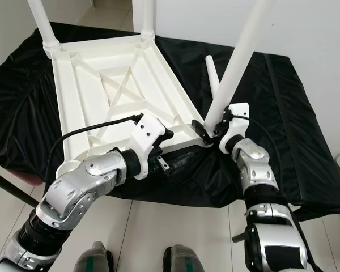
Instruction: Building children table
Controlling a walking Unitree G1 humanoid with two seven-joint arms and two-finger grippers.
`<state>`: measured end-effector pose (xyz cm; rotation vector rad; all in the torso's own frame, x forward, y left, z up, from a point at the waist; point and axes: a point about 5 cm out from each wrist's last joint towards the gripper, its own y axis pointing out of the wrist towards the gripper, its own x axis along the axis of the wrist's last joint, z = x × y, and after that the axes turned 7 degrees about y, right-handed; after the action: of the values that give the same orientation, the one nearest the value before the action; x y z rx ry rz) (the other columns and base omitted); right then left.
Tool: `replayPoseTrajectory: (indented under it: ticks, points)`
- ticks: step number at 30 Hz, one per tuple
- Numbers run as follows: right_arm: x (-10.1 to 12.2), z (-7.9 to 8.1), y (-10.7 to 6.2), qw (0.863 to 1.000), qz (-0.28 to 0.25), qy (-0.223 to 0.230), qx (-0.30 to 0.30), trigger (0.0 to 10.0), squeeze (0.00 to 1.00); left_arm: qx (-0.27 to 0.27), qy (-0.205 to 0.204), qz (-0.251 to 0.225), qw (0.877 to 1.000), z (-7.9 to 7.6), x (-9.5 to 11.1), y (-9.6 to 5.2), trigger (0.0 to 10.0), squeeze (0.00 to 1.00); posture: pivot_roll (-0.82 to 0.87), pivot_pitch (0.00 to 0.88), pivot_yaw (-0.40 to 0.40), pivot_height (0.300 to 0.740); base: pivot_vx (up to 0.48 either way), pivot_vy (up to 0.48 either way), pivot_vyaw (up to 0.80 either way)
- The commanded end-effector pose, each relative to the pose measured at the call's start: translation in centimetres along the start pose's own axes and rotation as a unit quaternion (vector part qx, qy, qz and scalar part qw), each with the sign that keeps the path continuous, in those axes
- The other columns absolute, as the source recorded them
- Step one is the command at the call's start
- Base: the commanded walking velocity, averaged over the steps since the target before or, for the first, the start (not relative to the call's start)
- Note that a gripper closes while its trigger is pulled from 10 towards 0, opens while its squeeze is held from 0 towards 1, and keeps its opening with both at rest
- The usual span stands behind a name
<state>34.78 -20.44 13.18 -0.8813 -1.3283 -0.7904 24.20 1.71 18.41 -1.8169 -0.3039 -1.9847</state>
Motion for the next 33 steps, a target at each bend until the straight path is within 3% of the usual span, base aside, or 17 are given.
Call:
replayPoseTrajectory:
  ticks: [1,3,4,6,8,20,21,33]
  points:
    - [-0.2,0.0,0.0,1.0,0.008,0.002,0.012,10.0,0.0,-0.016,0.002,0.001,1.0,-0.1,0.0,0.0,10.0,0.0,-0.03,0.019,-0.03,0.74,0.0,0.0,0.0]
    - [-0.2,0.0,0.1,1.0,0.008,0.006,0.021,10.0,0.0,-0.016,0.002,0.002,1.0,-0.1,0.0,0.0,10.0,0.0,-0.03,0.019,-0.03,0.74,0.0,0.0,0.0]
    - [-0.2,0.0,0.2,0.999,0.007,0.007,0.032,4.7,0.0,-0.016,0.002,0.002,1.0,-0.1,0.0,0.0,10.0,0.0,-0.03,0.018,-0.029,0.74,0.0,0.0,0.0]
    - [-0.2,0.0,0.2,0.999,0.007,0.007,0.032,4.7,0.0,-0.016,0.002,0.002,1.0,-0.1,0.0,0.0,10.0,0.0,-0.03,0.018,-0.029,0.74,0.0,0.0,0.0]
    - [-0.1,0.0,0.3,0.999,0.006,0.004,0.044,0.0,0.0,-0.015,0.002,0.003,1.0,-0.1,-0.1,-0.1,10.0,0.0,-0.02,0.015,-0.027,0.74,0.0,0.0,0.0]
    - [-0.5,-0.6,0.0,0.999,0.005,0.012,0.048,0.0,0.0,-0.02,0.001,0.005,1.0,-0.2,-0.1,-0.1,10.0,0.0,-0.03,0.018,-0.026,0.74,0.0,0.0,0.0]
    - [-0.6,-0.6,0.0,0.999,0.005,0.019,0.045,10.0,0.0,-0.021,0.001,0.005,1.0,-0.2,-0.1,-0.1,10.0,0.0,-0.03,0.018,-0.025,0.74,0.0,0.0,0.0]
    - [-0.7,0.5,0.0,0.998,-0.023,0.047,0.02,10.0,0.0,-0.022,-0.001,0.006,1.0,-0.4,-0.2,-0.1,10.0,0.0,-0.03,0.022,-0.038,0.74,0.0,0.0,0.0]
